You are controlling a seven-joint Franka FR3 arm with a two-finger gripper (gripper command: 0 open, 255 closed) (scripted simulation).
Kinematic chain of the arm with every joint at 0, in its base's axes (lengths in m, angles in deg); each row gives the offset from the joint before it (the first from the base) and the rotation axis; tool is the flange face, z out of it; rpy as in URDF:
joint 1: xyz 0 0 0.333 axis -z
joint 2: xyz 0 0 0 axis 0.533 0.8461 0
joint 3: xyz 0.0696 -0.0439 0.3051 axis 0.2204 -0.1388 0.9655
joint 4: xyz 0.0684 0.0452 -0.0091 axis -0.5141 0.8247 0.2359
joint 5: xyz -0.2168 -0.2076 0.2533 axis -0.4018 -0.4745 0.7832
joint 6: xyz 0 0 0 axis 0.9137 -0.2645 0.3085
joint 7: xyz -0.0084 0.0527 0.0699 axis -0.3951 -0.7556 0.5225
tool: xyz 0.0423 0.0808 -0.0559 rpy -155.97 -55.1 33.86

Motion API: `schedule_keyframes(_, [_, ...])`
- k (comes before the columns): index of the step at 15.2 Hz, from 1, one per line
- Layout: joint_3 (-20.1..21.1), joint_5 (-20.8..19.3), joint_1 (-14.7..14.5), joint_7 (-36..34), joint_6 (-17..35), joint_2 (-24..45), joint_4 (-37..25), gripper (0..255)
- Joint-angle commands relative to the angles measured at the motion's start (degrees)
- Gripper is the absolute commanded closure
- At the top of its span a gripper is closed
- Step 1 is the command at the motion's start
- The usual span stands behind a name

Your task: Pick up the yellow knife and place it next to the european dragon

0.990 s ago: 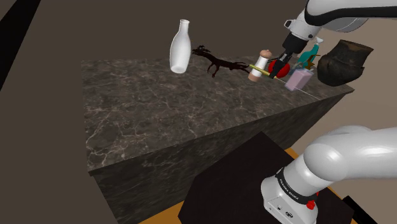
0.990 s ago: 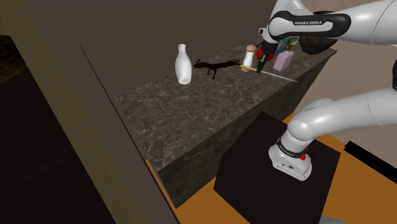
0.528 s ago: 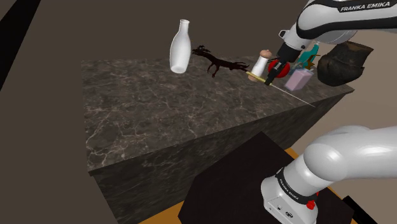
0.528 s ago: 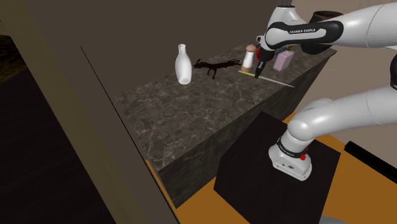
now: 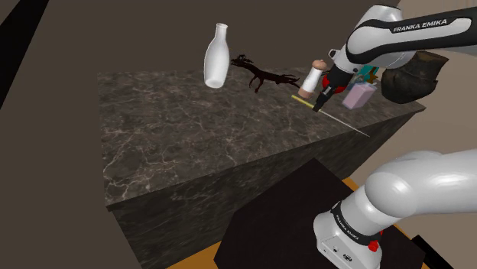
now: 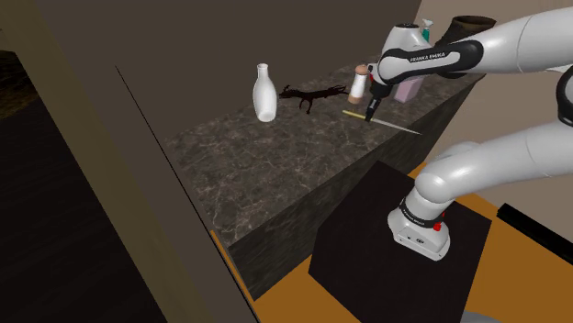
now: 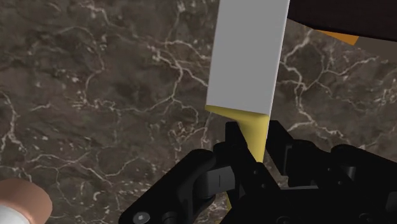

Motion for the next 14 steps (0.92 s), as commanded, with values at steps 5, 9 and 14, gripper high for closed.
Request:
schedule_keyframes(5, [-0.7,-0.1,-0.12,0.25,5.6,2.38,3.21,255])
schedule_keyframes(9, [-1.28,-0.09,-0.26,0.57,9.44,4.42,5.03,255])
schedule_keyframes(14, [-1.79,0.02,-0.44,0.9,12.71,6.37,6.37,255])
